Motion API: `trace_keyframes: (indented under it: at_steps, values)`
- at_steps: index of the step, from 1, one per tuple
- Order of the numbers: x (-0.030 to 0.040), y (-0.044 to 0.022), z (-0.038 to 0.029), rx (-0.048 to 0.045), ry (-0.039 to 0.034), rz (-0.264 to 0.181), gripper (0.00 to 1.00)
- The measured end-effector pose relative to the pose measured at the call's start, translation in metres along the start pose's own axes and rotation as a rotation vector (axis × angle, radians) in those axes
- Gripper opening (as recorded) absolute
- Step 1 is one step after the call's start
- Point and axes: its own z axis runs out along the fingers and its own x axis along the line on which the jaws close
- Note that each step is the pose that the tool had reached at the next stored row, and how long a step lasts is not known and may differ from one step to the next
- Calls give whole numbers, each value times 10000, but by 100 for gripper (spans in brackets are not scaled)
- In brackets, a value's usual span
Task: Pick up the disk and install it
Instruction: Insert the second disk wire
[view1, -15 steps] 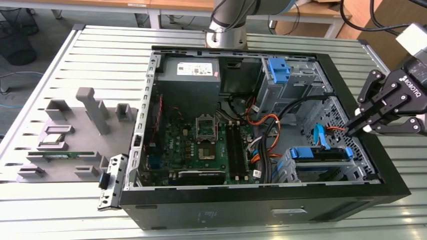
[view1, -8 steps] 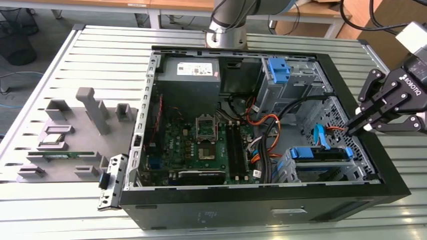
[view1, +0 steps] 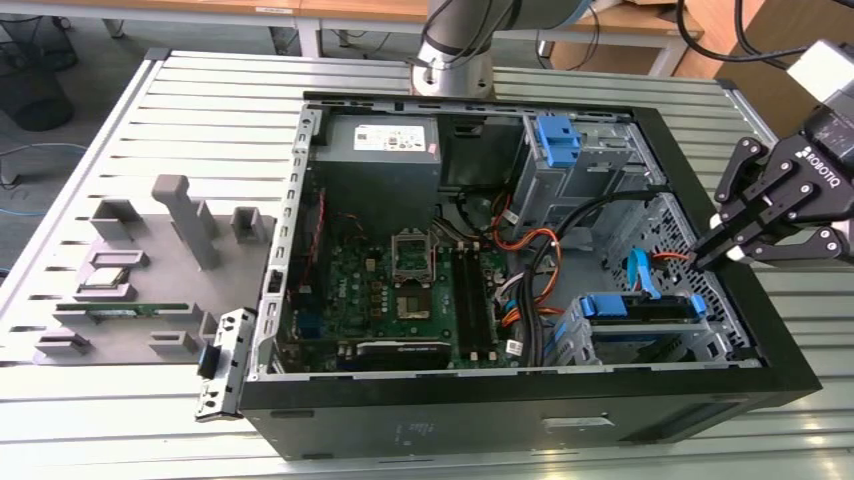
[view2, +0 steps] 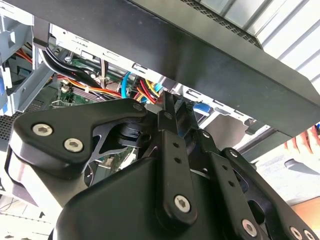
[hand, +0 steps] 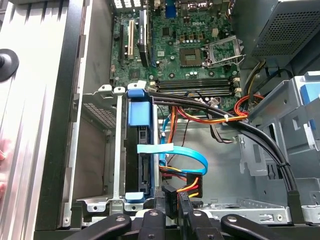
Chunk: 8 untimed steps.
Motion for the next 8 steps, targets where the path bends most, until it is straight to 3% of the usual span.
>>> trace_keyframes:
  at_steps: [5, 8]
  values:
    - [-1, 0, -1, 0, 4, 0, 25]
    - [-1, 0, 0, 1, 5, 1, 17]
